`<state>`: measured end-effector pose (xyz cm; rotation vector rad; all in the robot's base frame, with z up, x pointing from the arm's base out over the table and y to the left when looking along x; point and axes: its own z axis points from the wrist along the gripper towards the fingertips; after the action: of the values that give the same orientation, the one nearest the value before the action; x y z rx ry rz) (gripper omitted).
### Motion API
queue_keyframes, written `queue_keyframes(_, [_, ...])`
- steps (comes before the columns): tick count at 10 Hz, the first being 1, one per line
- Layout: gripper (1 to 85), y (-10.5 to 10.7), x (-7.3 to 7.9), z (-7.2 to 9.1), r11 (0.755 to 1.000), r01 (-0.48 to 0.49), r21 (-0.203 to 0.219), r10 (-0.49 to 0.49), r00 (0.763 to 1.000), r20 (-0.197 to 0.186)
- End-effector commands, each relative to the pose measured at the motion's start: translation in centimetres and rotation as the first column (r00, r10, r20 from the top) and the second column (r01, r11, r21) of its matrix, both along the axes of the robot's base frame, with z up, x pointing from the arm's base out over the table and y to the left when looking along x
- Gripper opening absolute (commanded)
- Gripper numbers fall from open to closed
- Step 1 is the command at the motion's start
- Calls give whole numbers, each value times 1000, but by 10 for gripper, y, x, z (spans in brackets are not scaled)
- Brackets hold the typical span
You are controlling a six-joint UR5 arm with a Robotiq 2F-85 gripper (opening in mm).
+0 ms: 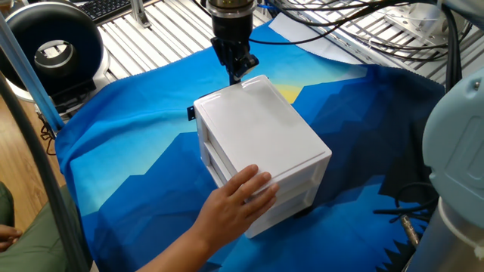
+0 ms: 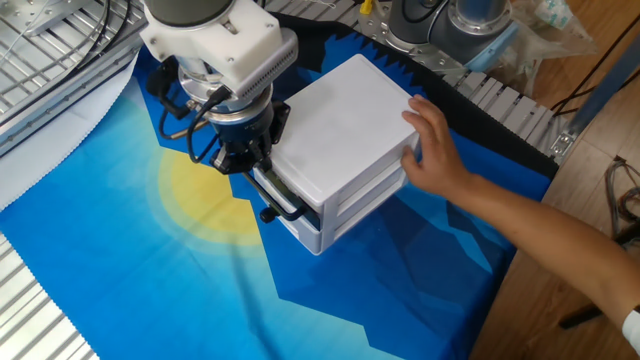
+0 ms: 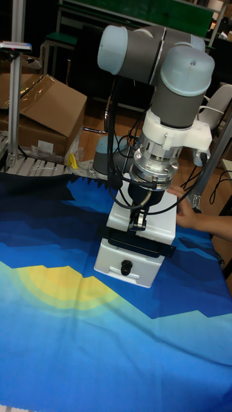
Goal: Take something out of a drawer
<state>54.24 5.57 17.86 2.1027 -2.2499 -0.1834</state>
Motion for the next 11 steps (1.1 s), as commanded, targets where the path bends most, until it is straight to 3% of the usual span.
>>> queue_keyframes(1, [10,3,3,1,1000,22,8,-23,1000,7])
queue_keyframes(4, [10,6,4,0,999,35,17,-35,999,9])
queue_keyframes(7, [10,-9,1,-2,999,47,-19,-47,999,11])
queue_keyframes(11, [10,-8,-2,8,996,83,-19,-83,997,7])
